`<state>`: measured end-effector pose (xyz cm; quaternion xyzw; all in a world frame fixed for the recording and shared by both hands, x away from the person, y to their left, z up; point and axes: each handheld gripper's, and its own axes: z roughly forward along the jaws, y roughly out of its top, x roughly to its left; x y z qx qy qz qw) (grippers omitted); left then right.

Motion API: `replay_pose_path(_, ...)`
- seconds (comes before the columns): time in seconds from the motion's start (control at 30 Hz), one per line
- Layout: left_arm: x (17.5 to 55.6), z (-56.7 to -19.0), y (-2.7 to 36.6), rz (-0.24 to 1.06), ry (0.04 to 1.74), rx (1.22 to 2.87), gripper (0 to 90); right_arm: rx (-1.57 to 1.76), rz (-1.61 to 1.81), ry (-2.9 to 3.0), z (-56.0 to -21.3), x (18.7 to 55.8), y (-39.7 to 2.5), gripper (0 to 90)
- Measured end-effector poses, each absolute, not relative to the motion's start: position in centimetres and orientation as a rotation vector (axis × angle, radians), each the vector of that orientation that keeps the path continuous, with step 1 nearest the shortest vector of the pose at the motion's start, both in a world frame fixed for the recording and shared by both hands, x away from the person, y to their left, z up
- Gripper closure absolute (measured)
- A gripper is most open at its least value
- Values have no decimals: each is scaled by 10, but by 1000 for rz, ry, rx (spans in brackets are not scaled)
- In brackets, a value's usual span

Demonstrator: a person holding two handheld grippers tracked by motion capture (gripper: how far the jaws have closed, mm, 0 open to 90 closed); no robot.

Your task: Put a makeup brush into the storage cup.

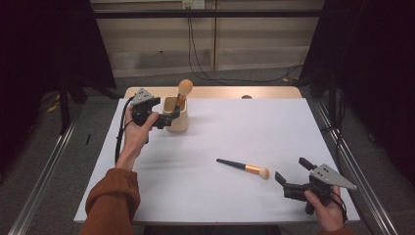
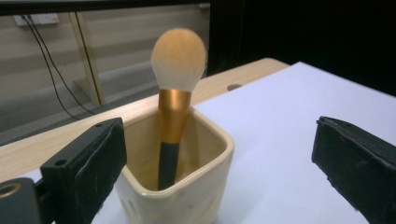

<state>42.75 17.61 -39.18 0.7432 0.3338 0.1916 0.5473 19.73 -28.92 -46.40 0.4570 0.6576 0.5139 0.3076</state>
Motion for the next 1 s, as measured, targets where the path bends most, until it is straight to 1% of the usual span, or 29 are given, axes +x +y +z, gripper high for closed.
replay_pose_path(0.27,412,-390,178,436,792,1741,27,1211,1361,1735,-464,197,-290,0)
replay_pose_path(0.37,404,-390,179,451,784,1756,30,1210,1361,1735,-464,197,-290,0)
replay_pose_path(0.63,383,-394,192,463,795,1712,41,1213,1354,1736,-464,195,-290,0)
replay_pose_path(1.0,358,-402,204,473,792,1735,39,1216,1347,1731,-464,196,-290,0)
